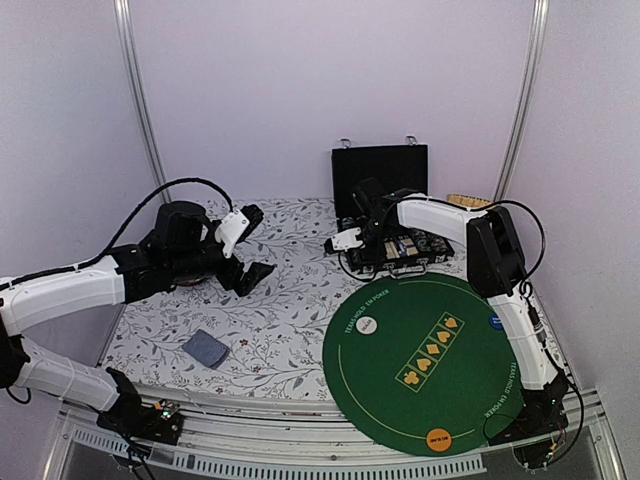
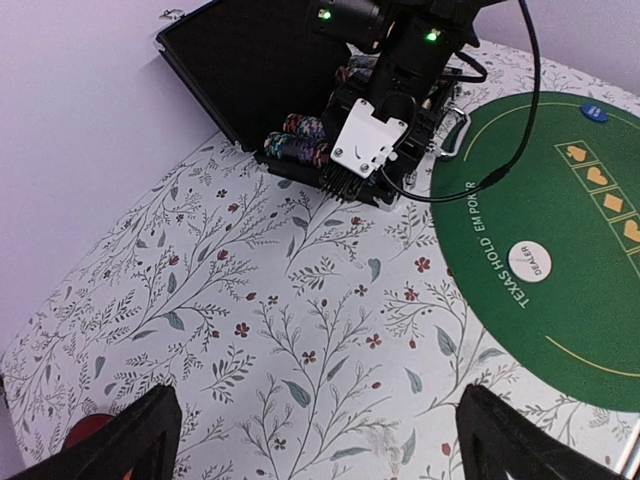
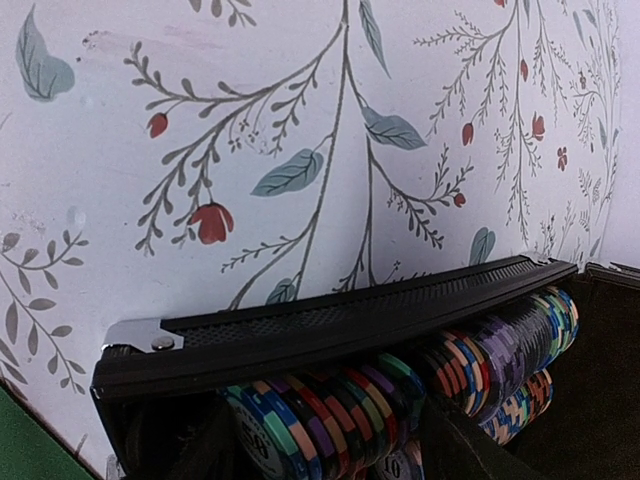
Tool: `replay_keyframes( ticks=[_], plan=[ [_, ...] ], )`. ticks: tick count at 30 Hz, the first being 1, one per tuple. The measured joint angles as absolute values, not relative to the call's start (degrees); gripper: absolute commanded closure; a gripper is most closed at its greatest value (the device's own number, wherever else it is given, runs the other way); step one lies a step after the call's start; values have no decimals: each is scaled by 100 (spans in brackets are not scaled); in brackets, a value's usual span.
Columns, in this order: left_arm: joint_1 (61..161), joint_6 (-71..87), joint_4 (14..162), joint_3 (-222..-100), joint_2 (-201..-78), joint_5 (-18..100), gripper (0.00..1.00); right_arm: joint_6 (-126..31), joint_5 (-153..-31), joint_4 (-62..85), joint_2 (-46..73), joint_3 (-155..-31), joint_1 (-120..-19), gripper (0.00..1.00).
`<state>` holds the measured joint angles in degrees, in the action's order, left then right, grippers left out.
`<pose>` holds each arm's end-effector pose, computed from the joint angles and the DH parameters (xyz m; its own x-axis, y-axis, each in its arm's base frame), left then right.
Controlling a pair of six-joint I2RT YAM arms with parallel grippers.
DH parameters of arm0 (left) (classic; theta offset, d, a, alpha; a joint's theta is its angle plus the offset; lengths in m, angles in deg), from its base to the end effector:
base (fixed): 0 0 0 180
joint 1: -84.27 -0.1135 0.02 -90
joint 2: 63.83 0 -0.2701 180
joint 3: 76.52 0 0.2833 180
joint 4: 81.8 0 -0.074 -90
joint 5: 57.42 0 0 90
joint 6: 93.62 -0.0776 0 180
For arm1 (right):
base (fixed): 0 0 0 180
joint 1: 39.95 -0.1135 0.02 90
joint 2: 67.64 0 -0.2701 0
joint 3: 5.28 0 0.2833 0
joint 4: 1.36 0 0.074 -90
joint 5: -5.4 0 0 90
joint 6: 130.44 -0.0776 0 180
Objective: Distribute texas hold em gaming equipment
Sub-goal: Pick up the pile of poker chips from the chip case.
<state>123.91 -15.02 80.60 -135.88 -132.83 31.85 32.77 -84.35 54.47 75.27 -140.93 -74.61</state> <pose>0.2604 -0.2144 0.2488 -0.2212 0.4399 -0.8704 0.6864 0.7042 0.1815 0.4815 0.3325 0.1054 0.3310 -0.9350 -0.1270 -0.8660 -0.2476 -0.4344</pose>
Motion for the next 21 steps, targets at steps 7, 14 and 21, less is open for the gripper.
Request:
replay_keyframes(
  ticks=[7,14,21],
  plan=[
    [12391,-1502,8060,-13584,-13283,3185,2,3240,-8378,5385,7492,-14020,-7467,40],
    [12391,-1502,8058,-13582,-13283,3187,2,3098,-8146,5149,7328,-13706,-7535,44],
    [12391,-1502,8058,-13582,-13283,3187,2,2936,-7991,5101,7184,-13520,-7583,48]
  ],
)
